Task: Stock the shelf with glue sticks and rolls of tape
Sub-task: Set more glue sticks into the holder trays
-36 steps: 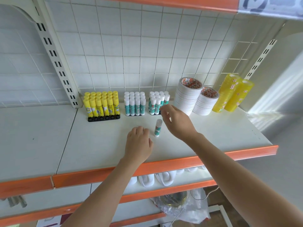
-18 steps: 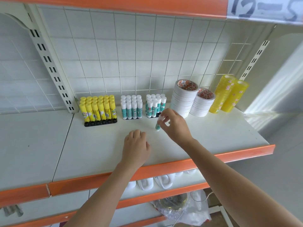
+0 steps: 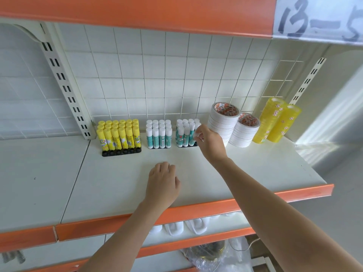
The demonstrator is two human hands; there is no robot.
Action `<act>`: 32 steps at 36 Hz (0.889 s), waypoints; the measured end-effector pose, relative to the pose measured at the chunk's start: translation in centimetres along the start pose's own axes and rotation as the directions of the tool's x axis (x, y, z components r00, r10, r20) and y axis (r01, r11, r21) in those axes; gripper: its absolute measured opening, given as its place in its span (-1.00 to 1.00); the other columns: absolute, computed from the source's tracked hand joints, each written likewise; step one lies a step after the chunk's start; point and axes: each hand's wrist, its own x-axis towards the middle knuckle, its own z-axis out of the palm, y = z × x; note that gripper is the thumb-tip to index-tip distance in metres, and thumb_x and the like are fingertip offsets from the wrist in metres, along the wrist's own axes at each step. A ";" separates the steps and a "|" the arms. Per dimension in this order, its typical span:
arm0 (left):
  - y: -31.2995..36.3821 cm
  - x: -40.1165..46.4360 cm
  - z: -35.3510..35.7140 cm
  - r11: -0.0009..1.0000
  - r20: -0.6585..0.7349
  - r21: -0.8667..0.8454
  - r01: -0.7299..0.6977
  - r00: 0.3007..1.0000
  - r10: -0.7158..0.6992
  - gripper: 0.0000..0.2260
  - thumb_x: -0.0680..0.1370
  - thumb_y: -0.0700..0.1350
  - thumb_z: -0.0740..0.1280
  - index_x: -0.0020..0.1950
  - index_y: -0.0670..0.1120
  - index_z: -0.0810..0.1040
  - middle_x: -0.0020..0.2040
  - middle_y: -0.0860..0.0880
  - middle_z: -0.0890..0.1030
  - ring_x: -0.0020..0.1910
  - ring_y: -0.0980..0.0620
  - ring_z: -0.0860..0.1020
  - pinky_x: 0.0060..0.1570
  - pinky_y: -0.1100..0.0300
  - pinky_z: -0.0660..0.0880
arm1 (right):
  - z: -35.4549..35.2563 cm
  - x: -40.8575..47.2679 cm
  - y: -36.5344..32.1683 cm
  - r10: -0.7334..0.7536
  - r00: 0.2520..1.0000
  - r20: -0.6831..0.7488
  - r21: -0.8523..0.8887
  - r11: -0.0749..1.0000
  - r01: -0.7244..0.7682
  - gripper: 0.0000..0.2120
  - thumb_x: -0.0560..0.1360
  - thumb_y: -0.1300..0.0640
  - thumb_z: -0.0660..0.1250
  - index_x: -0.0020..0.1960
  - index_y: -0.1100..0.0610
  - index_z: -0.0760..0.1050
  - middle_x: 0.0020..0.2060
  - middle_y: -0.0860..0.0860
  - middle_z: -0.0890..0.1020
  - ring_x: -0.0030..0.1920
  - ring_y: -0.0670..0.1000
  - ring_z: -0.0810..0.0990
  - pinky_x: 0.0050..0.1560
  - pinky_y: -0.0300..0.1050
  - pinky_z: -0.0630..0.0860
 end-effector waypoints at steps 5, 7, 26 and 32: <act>-0.1 0.0 -0.2 1.000 0.025 -0.005 0.016 1.000 -0.016 -0.89 0.37 -0.13 0.36 -0.15 -0.13 0.51 -0.18 -0.07 0.50 -0.18 -0.11 0.49 -0.20 0.04 0.49 | 0.1 0.6 0.0 -0.009 1.000 0.014 -0.022 1.000 0.009 -0.92 0.50 0.26 0.32 -0.02 0.22 0.49 -0.11 0.12 0.63 -0.15 0.19 0.59 -0.17 0.03 0.52; 0.0 0.0 -0.3 1.000 0.033 0.001 0.021 0.999 -0.021 -0.86 0.35 -0.15 0.40 -0.16 -0.12 0.51 -0.18 -0.07 0.50 -0.18 -0.11 0.49 -0.21 0.04 0.48 | 0.1 0.8 0.0 -0.034 0.999 0.017 -0.059 0.998 0.035 -0.90 0.50 0.29 0.30 0.02 0.23 0.51 -0.05 0.15 0.60 -0.16 0.23 0.59 -0.19 0.06 0.52; 0.5 0.1 -0.8 0.999 0.057 0.001 0.041 0.998 -0.041 -0.80 0.28 -0.16 0.46 -0.19 -0.14 0.50 -0.22 -0.09 0.49 -0.22 -0.12 0.49 -0.23 0.01 0.50 | -1.7 0.5 -1.2 -0.053 0.964 0.259 -0.385 0.910 0.154 -0.48 0.45 0.39 0.16 0.38 0.11 0.41 0.35 -0.02 0.45 0.14 0.18 0.54 0.03 0.05 0.53; 0.5 0.2 -1.0 0.999 0.066 -0.027 0.041 0.997 -0.039 -0.76 0.23 -0.17 0.50 -0.18 -0.16 0.52 -0.22 -0.11 0.51 -0.21 -0.16 0.52 -0.22 0.00 0.52 | -2.9 0.5 -2.2 0.017 0.939 0.345 -0.372 0.921 0.120 -0.39 0.46 0.40 0.09 0.47 0.05 0.31 0.44 -0.05 0.37 0.32 0.14 0.44 0.23 0.06 0.45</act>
